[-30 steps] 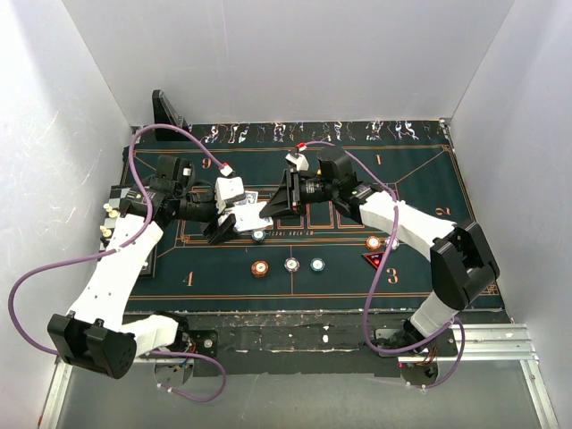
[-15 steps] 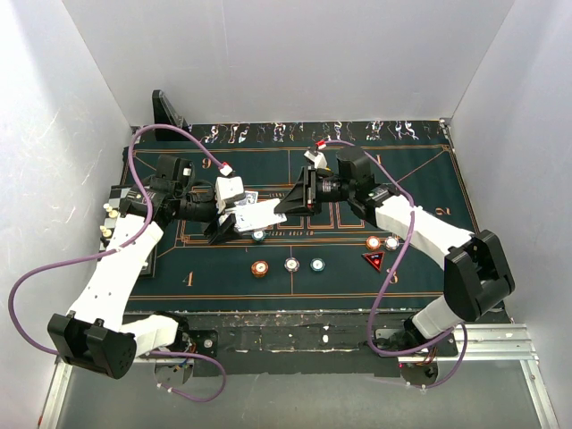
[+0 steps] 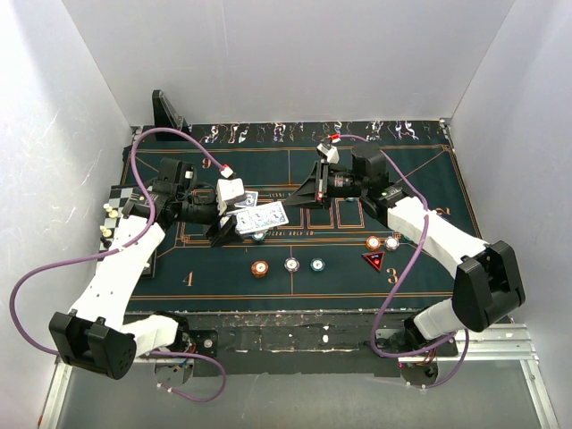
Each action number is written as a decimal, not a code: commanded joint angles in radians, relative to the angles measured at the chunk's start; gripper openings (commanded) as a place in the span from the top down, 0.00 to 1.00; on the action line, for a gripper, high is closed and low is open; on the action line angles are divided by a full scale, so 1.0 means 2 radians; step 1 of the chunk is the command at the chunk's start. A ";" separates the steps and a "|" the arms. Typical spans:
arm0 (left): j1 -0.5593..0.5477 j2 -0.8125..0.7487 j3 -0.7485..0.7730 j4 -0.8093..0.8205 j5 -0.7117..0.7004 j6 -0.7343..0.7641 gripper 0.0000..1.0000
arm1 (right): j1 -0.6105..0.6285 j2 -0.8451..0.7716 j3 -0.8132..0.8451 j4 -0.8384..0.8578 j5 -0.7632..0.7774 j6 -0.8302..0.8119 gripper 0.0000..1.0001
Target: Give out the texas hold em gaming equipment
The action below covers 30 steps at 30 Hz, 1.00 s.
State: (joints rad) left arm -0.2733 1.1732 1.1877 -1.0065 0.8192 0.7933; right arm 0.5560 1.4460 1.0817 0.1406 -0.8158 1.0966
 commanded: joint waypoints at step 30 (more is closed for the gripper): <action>-0.001 -0.011 0.017 0.015 0.018 -0.006 1.00 | 0.034 0.037 0.010 0.029 -0.018 0.022 0.84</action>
State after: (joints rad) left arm -0.2733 1.1732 1.1885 -0.9974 0.8211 0.7830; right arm 0.6449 1.5730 1.1263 0.1200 -0.8261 1.1149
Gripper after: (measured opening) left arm 0.650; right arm 0.201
